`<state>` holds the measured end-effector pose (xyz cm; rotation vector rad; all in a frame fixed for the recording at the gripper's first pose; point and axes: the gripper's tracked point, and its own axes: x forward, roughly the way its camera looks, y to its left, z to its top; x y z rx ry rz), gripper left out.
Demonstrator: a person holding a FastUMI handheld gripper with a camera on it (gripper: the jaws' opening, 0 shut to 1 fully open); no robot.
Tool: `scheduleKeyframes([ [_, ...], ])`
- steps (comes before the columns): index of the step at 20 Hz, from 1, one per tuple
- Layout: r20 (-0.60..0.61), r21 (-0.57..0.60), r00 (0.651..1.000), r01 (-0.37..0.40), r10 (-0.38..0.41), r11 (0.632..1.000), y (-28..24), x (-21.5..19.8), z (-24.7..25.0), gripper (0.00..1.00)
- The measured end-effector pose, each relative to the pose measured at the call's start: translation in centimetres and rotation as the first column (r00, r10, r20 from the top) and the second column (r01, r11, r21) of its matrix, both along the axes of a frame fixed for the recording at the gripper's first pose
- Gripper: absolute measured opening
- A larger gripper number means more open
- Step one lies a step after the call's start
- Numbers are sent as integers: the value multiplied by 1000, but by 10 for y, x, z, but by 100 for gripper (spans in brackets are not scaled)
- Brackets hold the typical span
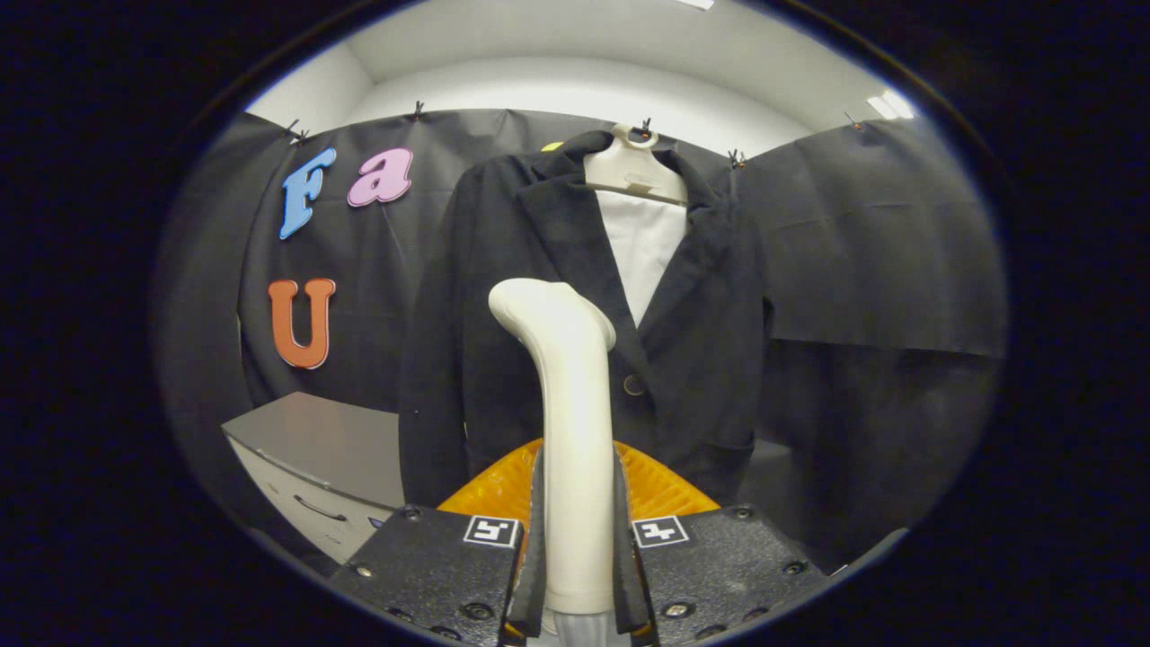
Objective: Iron the clothes twice with a garment steamer, once on the left side and once on the right side.
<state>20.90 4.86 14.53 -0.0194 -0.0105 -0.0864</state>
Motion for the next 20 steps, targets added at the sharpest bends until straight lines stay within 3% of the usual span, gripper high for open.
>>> scheduleKeyframes([
  [20,-207,38,978,0,8,999,-10,-14,-134,33],
])
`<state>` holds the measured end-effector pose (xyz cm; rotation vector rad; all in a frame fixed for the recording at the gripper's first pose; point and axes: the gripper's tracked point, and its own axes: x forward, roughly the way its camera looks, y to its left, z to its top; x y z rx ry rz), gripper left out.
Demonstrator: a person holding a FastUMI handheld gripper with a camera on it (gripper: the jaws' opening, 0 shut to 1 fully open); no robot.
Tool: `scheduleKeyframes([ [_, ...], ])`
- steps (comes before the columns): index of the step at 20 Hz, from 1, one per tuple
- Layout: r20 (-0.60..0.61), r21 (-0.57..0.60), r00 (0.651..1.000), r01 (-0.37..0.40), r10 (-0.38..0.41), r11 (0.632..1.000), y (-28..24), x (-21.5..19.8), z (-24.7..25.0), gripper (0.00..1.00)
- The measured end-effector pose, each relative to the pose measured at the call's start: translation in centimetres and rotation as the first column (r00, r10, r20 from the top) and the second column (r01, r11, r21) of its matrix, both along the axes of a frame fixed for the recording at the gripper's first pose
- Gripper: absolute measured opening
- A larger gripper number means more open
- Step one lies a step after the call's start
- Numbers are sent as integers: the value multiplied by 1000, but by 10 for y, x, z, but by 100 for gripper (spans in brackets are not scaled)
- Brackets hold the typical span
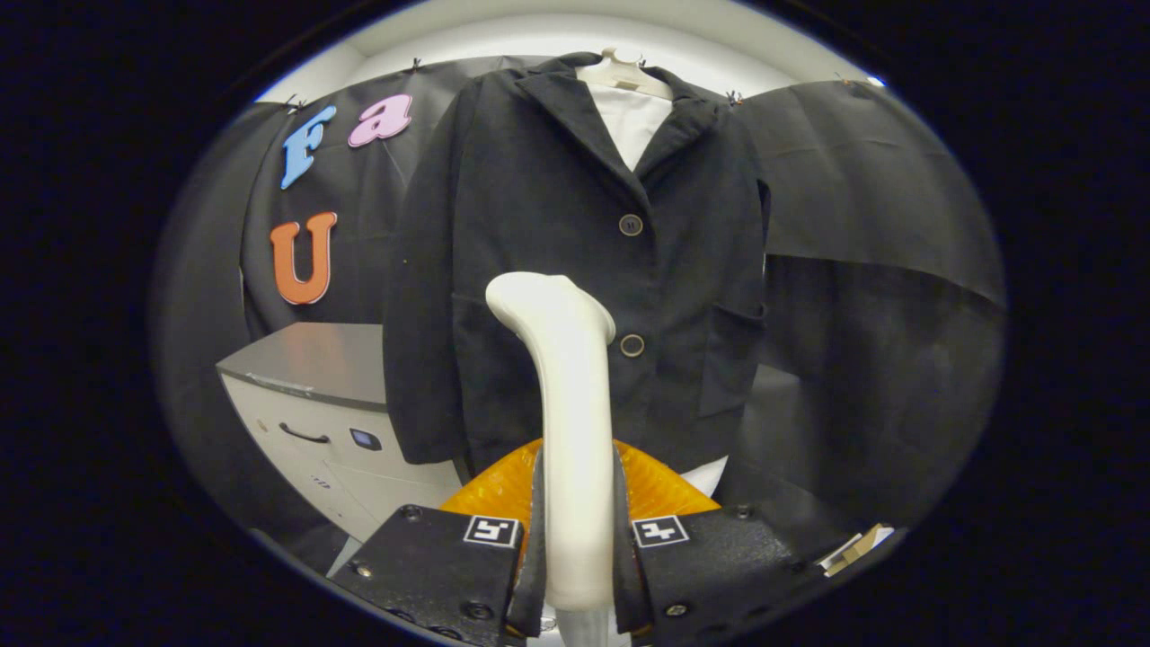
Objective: Iron the clothes twice with a garment steamer, once on the left side and once on the right side.
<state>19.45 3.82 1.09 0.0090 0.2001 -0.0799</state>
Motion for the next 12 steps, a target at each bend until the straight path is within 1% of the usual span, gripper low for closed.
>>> scheduleKeyframes([
  [3,-31,3,1000,3,-3,1000,-3,-1,-19,33],
  [12,-145,-36,989,-7,1,999,-4,-4,-88,33],
])
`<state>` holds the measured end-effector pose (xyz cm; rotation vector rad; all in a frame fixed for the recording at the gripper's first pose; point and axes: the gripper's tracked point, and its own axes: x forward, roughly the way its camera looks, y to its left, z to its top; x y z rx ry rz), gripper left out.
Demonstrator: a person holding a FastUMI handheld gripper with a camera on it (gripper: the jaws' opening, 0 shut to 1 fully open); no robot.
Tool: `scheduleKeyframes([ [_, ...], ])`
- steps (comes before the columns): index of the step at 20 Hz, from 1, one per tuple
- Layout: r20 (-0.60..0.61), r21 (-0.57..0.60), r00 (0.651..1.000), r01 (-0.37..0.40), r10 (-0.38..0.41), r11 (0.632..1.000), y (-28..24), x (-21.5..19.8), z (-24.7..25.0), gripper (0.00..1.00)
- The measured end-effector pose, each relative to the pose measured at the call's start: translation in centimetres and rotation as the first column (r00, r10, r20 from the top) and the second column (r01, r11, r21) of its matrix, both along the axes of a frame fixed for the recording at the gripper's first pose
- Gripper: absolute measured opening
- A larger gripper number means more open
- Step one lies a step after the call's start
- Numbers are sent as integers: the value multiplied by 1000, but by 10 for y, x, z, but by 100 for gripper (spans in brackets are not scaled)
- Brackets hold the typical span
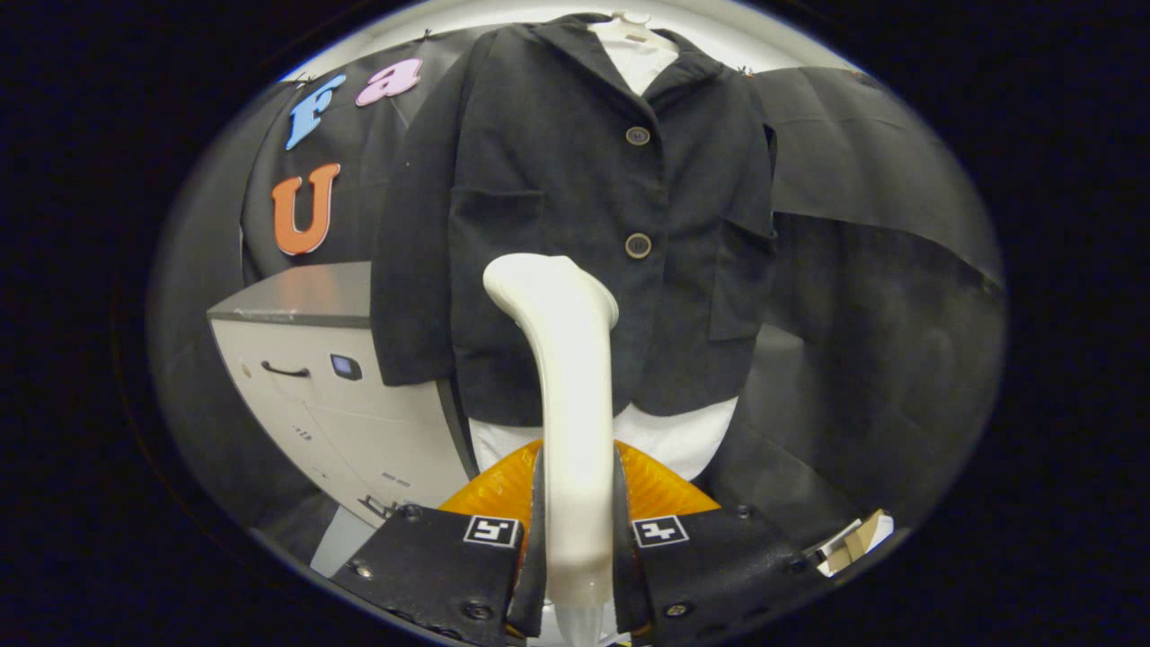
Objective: Iron the clothes twice with a garment steamer, once on the left side and once on the right side.
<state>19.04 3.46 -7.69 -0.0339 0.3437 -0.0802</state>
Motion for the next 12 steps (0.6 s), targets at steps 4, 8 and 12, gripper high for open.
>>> scheduleKeyframes([
  [4,-60,-15,998,-6,5,1000,2,-1,-32,33],
  [8,-98,-21,995,-9,7,1000,3,1,-53,33],
  [12,-99,9,995,-15,16,1000,2,-9,-45,33],
])
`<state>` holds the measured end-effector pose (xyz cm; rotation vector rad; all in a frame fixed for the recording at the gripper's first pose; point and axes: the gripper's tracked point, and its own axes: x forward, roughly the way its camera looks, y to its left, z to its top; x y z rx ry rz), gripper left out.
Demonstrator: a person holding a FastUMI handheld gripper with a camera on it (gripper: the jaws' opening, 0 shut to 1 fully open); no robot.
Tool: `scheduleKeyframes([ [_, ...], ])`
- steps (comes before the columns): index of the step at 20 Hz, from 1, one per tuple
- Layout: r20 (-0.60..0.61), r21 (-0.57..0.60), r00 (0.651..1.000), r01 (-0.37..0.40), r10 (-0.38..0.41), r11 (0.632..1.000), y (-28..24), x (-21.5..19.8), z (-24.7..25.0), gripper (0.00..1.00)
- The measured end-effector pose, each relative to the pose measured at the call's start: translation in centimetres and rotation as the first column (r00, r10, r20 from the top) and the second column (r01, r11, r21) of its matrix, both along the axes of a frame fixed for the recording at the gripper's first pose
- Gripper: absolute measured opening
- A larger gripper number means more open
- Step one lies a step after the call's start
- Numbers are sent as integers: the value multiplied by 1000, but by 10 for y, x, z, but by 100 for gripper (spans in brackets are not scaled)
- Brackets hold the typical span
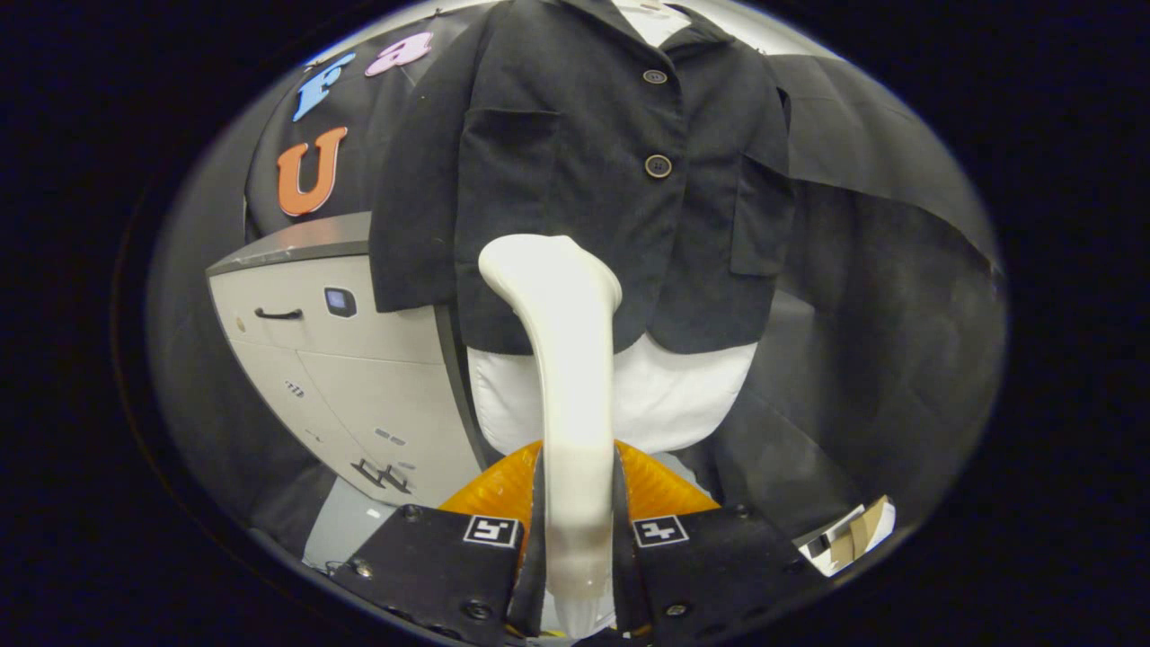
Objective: Iron the clothes twice with a garment steamer, once on the left side and once on the right side.
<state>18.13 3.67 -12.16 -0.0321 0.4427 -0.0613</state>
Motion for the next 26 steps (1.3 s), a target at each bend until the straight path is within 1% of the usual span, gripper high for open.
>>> scheduleKeyframes([
  [2,24,23,1000,-7,6,1000,-5,-9,15,33],
  [4,61,52,998,5,-8,999,-15,-24,39,33],
  [8,154,112,987,34,-51,993,-50,-48,102,33],
  [11,228,159,969,54,-90,986,-83,-52,156,33],
  [15,328,214,935,63,-133,975,-125,-32,223,33],
  [19,397,254,907,34,-136,967,-162,1,284,33],
  [23,476,265,867,18,-147,964,-197,35,346,33],
  [26,504,253,853,6,-137,967,-208,54,378,33],
])
